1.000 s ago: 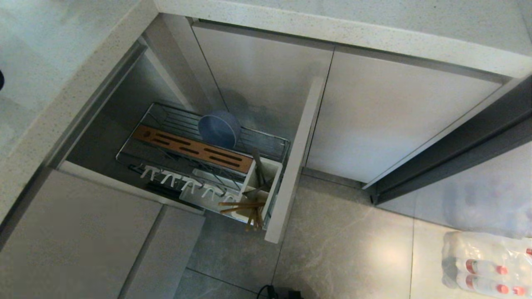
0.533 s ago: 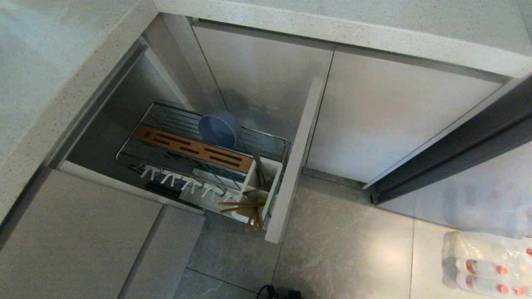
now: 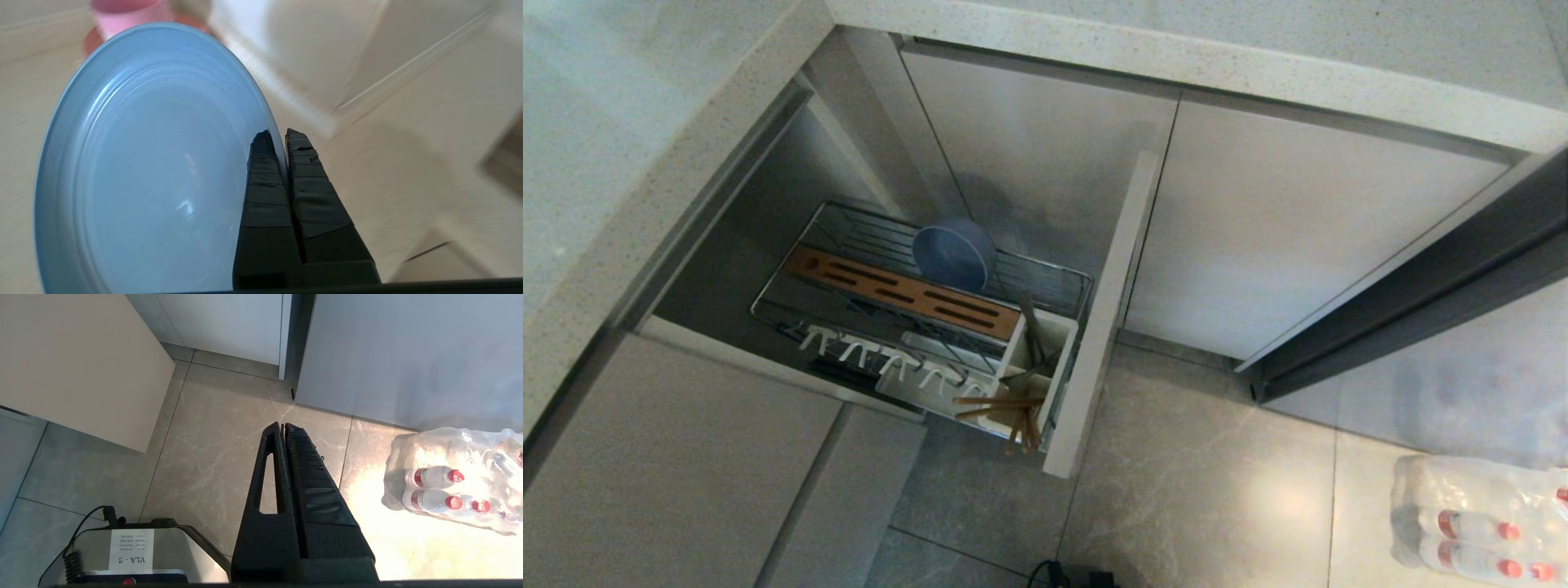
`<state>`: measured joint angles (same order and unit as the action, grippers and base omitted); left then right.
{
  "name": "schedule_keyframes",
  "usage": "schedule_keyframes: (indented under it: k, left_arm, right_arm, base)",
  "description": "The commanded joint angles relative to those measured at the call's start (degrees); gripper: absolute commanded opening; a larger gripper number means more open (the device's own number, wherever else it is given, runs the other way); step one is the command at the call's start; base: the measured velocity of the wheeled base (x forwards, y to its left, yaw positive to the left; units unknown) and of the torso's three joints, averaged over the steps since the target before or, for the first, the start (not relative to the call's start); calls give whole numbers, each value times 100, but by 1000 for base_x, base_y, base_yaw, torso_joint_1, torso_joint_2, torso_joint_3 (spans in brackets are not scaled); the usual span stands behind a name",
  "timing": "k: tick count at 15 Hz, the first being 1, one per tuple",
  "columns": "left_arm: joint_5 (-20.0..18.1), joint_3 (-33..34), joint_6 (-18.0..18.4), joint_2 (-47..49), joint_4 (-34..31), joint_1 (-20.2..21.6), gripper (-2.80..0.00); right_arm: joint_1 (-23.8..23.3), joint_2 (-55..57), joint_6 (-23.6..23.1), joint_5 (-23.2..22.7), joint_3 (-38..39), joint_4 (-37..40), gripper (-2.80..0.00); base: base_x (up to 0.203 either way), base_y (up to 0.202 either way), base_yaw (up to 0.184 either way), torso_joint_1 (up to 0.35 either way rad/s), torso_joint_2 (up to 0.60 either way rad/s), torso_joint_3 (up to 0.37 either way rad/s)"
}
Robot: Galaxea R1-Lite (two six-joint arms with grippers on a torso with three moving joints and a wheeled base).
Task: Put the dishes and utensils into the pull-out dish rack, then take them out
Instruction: Pick up the plate and place it in the cupboard
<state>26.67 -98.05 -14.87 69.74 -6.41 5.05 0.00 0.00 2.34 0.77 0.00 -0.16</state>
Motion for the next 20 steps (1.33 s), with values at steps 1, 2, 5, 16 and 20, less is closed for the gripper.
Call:
schedule_keyframes:
  k: [1, 2, 5, 16, 20]
  left_arm:
    - [16, 187, 4, -158, 379, -143, -280]
    - [7, 247, 2, -166, 713, -260, -280]
    - [4, 172, -52, -162, 1133, -1176, -280]
    - [318, 41, -2581, -121, 1169, -4166, -280]
    - [722, 361, -2729, 10, 1205, -4972, -280]
  right_arm:
    - [0, 9, 3, 2, 0, -2, -280]
    - [0, 9, 3, 2, 0, -2, -280]
    - [0, 9, 3, 2, 0, -2, -280]
    - [0, 9, 3, 2, 0, -2, -280]
    - [0, 9, 3, 2, 0, -2, -280]
  base:
    - [0, 0, 0, 0, 0, 0]
    - [0, 0, 0, 0, 0, 0]
    - [0, 0, 0, 0, 0, 0]
    - [0, 0, 0, 0, 0, 0]
    - [0, 0, 0, 0, 0, 0]
